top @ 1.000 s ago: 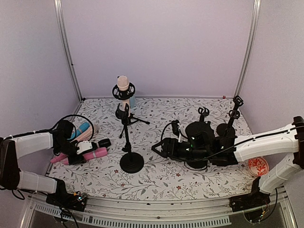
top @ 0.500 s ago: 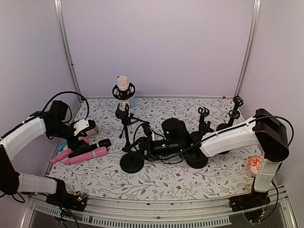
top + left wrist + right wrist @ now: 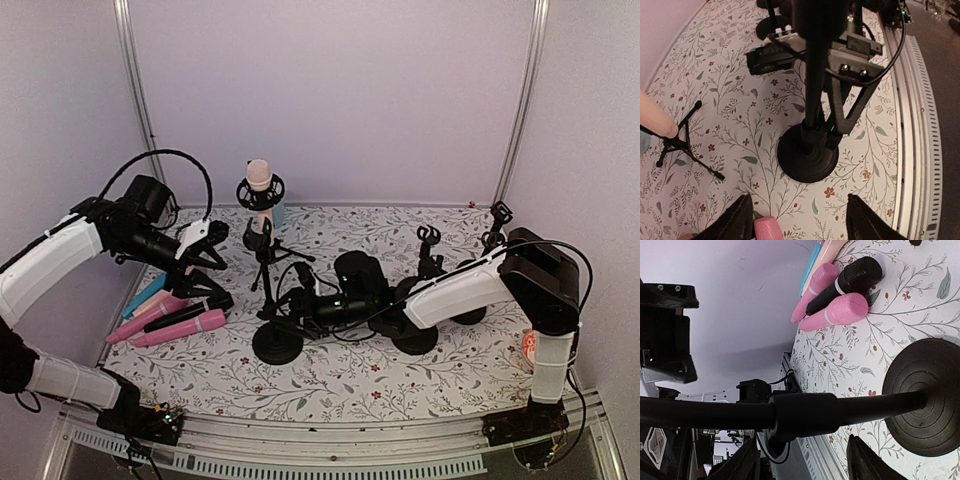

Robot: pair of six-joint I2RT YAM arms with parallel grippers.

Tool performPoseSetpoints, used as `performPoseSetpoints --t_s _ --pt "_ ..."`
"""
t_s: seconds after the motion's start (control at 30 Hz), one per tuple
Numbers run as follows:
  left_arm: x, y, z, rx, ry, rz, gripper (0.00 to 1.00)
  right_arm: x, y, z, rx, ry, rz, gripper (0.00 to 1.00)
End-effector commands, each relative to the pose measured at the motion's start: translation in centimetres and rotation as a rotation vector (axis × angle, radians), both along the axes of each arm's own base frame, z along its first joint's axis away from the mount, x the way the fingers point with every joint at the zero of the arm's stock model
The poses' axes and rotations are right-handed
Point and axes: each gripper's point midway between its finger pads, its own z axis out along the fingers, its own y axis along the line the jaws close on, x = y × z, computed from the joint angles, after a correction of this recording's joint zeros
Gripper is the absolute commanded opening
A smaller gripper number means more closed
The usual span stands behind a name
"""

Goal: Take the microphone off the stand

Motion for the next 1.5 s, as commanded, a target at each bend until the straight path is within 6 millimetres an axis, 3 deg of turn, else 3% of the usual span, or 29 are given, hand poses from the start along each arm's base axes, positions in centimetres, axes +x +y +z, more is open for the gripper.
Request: performPoseSetpoints --t_s 0.0,0.33,0.67,0.77,0.93,1.1,1.47 --pt "-0.5 -3.2 2.0 -0.098 0.015 -0.084 0.64 1.5 0.1 1.1 0.05 -0.002 -0.031 0.6" --pt "-0.2 -8.2 5.2 -0.193 0.035 -0.168 0.63 4.4 -0.7 1.0 0.028 -0.04 -0.063 0.57" --pt "-0.2 -9.4 5.3 -0.217 0.061 -0.178 0.6 6.0 0.6 1.8 0.035 -0.069 -0.033 0.54" --pt "0.2 -9.4 5.5 -0.223 0.059 -0.154 0.56 6.6 -0.3 1.8 0.01 -0.088 -0.054 0.54" --pt "1.8 -9.4 5.3 -0.229 0.042 -0.033 0.33 6.4 -3.0 2.8 -0.018 -0.12 -0.118 0.55" --pt "2.9 -9.0 6.1 -0.288 -0.003 0.085 0.19 5.5 -5.4 3.1 -0.038 -0.12 -0.171 0.55" --pt "5.7 -11.9 10.5 -0.413 -0.016 0.21 0.13 4.8 -7.7 4.8 -0.044 -0.155 -0.217 0.55"
